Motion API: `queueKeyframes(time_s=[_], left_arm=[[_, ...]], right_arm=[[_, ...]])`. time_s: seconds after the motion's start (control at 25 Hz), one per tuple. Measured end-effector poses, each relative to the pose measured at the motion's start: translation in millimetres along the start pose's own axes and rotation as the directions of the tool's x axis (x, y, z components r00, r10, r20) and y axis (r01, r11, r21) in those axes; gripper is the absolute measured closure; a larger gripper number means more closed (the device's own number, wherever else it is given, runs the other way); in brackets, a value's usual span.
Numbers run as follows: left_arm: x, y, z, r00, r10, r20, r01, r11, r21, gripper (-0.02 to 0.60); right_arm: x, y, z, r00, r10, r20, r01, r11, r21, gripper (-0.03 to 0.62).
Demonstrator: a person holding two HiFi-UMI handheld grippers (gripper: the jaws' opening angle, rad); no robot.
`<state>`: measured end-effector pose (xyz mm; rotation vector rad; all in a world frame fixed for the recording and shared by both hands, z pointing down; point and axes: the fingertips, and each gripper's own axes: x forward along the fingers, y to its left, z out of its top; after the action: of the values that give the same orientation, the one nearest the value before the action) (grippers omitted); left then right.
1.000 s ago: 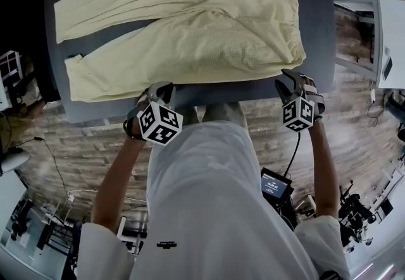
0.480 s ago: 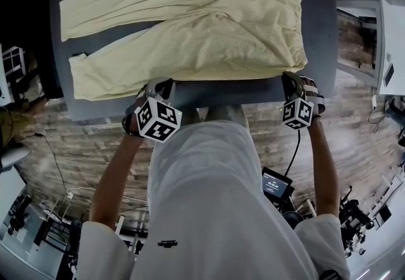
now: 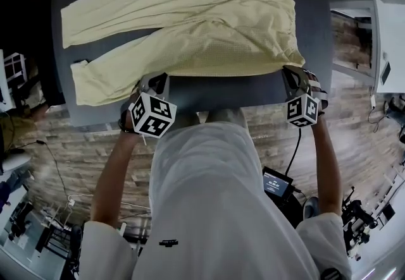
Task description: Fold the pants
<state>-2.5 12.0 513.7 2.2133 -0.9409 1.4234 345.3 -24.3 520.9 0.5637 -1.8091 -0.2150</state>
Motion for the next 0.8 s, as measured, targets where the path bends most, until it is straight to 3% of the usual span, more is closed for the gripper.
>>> queueKeyframes(time_s=[0.28,0.8], left_arm=[[-13.1,34.5,21.7,0.998,0.061,0.031,-0.061,0.998,0.007,0.577],[-21.4,84.7,70.2,0.989,0.132,0.063,-0.136,0.989,0.056,0.576]], right_arm=[[-7.2,-27.6,19.0,0.999,-0.007,0.033,0.007,1.0,-0.024,0.585],[-8.6,-83.2,41.3,0.997,0.021,0.073,-0.023,0.999,0.024,0.585]])
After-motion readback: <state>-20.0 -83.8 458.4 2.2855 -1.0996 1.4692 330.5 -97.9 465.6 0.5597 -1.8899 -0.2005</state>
